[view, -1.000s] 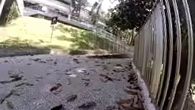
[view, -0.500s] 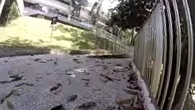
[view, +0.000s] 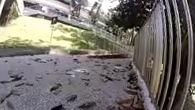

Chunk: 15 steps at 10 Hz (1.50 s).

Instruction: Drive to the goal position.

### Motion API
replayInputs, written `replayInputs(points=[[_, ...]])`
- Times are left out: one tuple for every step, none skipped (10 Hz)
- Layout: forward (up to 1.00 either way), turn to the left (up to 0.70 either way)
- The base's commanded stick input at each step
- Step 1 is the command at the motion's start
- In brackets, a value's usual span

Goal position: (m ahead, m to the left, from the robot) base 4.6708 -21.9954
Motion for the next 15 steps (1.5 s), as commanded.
replayInputs(points=[[0.5, 0.0], [0.5, 0.0], [0.5, 0.0], [0.5, 0.0], [0.5, 0.0], [0.5, 0.0], [0.5, 0.0], [0.5, 0.0], [0.5, 0.0], [0.5, 0.0], [0.5, 0.0], [0.5, 0.0], [0.5, 0.0], [0.5, 0.0], [0.5, 0.0]])
